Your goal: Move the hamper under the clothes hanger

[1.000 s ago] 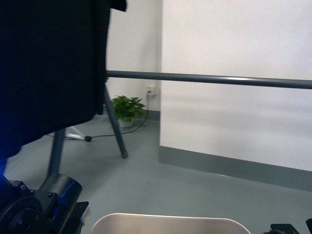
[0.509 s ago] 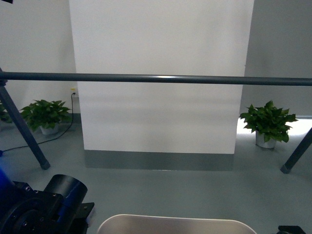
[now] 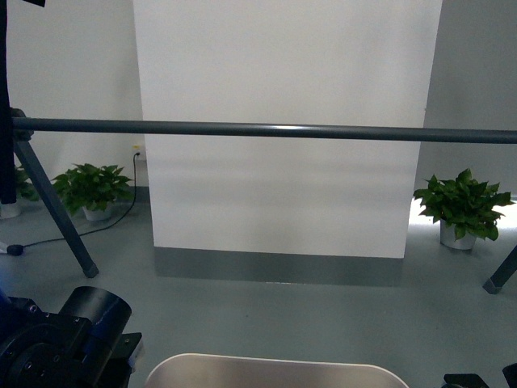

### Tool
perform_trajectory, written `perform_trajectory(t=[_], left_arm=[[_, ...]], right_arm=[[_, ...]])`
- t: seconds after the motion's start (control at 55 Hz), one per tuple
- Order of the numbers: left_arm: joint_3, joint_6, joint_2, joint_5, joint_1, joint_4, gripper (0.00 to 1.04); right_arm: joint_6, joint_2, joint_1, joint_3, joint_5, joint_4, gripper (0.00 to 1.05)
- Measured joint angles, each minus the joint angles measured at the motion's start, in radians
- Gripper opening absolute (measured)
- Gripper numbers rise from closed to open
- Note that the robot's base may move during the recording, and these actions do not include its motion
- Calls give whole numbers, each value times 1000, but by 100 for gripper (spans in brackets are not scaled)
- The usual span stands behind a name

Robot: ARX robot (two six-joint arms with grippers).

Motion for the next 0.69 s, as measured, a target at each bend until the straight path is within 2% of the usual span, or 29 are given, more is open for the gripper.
perform_trajectory(t=[0.691], left_arm=[[0, 0, 0, 3, -11, 0, 5]], right_arm=[[0, 0, -8, 0, 10, 0, 3]])
